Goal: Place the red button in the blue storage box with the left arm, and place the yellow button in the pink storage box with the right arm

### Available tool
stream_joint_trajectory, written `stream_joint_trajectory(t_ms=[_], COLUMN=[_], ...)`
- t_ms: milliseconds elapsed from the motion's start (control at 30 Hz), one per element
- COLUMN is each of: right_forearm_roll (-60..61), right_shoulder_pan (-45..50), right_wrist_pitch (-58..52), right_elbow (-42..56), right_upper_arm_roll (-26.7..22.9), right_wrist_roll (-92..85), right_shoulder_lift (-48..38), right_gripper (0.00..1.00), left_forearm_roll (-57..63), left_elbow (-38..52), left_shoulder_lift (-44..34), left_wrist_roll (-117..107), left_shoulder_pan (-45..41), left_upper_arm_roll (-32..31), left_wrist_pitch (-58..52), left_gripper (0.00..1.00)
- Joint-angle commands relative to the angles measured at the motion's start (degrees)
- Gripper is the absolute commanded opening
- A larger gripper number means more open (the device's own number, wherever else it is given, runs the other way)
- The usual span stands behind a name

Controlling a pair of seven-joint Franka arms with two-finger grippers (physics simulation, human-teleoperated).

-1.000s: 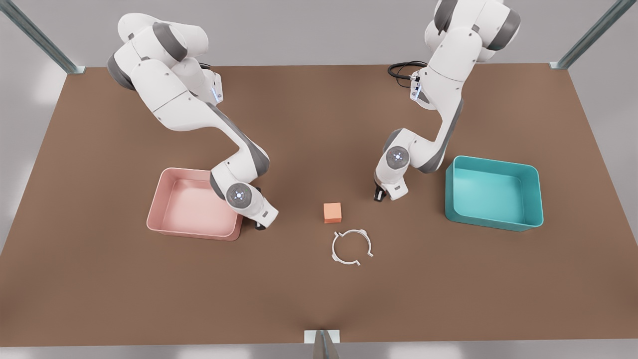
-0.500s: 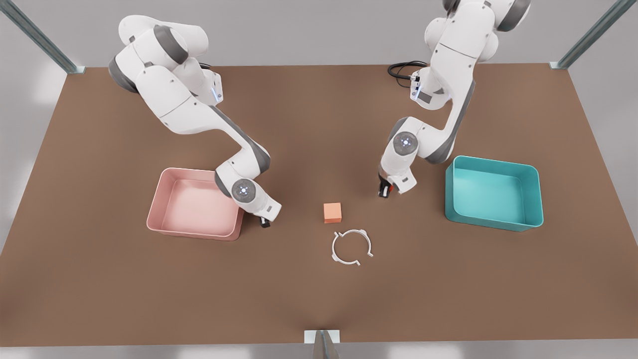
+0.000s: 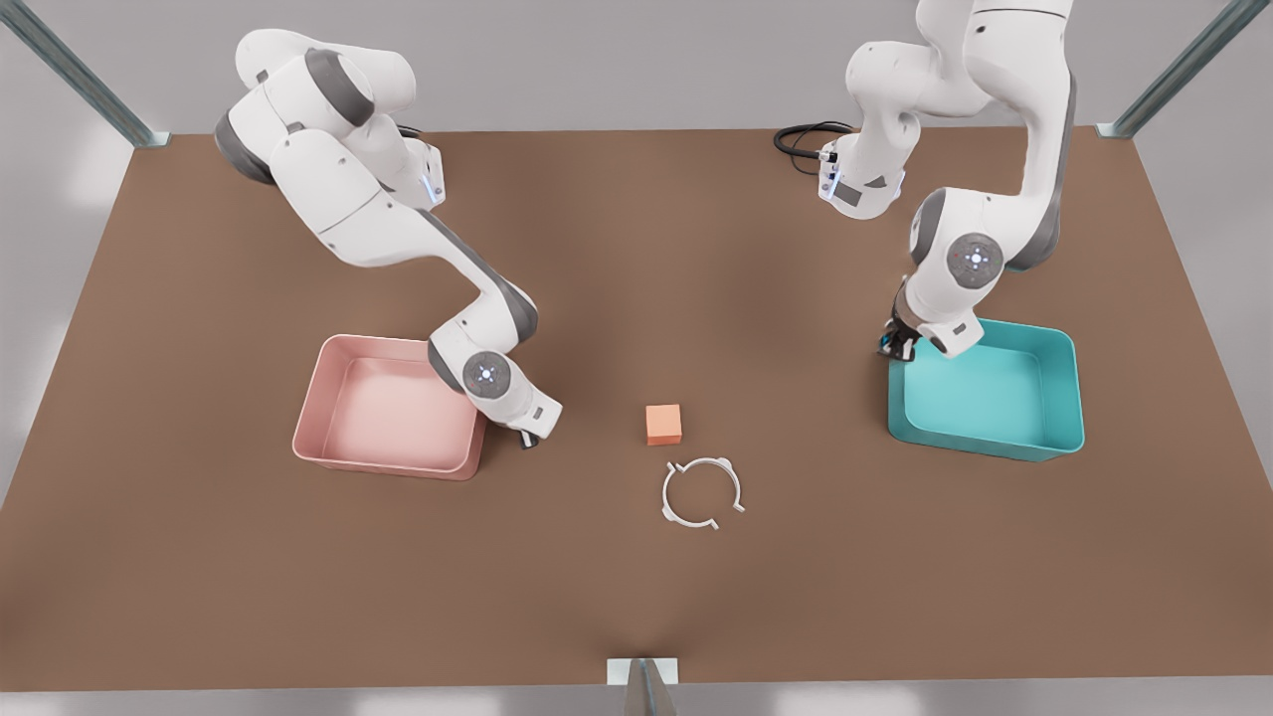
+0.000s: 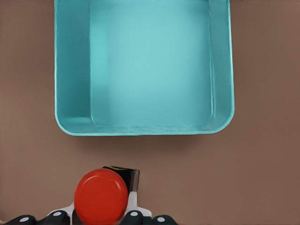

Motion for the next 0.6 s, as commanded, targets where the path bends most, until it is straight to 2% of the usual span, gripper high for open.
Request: stream_joint_trajectory(t_ms=[0, 67, 167, 233, 333, 433, 467, 567], right_forearm_roll=[-0.18, -0.09, 5.18, 5.53, 8.26, 8.26, 8.43, 8.43], right_shoulder_pan=[-0.38, -0.38, -1.87, -4.07, -11.18, -16.11, -17.69, -29.03], right_wrist_pitch=[-2.00, -2.89, -14.49, -16.08, -21.79, -20.83, -16.78, -9.67], right_elbow=[0.21, 0.39, 7.33, 8.21, 6.81, 0.05, -5.41, -14.64], right_upper_arm_roll=[0.37, 0.46, 0.19, 0.28, 1.16, 2.56, 2.48, 10.21], right_wrist_roll=[4.65, 9.04, 20.91, 23.89, 25.40, 25.75, 25.84, 26.37], right_shoulder_lift=[-1.89, -5.40, -10.07, -11.82, -14.81, -17.98, -20.53, -22.11], right_gripper=[0.45, 0.45, 0.45, 0.45, 0.46, 0.46, 0.46, 0.46], left_forearm_roll=[4.06, 6.08, 11.71, 12.33, 12.33, 11.80, 11.80, 11.27], left_elbow=[-0.48, -0.39, -0.04, 1.19, 6.72, 9.37, 9.36, 10.42], left_shoulder_lift=[-0.23, -0.22, 1.53, 4.25, 9.88, 14.80, 14.89, 12.70], left_wrist_roll=[37.70, 43.94, 50.45, 53.09, 55.38, 56.17, 56.17, 56.78], left_shoulder_pan=[0.73, 0.73, 0.73, 0.73, 0.90, 1.96, 1.87, 1.69], left_upper_arm_roll=[3.32, 7.36, 11.93, 13.43, 13.87, 13.78, 13.69, 13.52], left_wrist_pitch=[-2.87, -2.87, -1.20, 1.97, 2.14, 4.25, 4.34, 1.88], left_gripper=[0.53, 0.53, 0.53, 0.53, 0.53, 0.53, 1.00, 1.00])
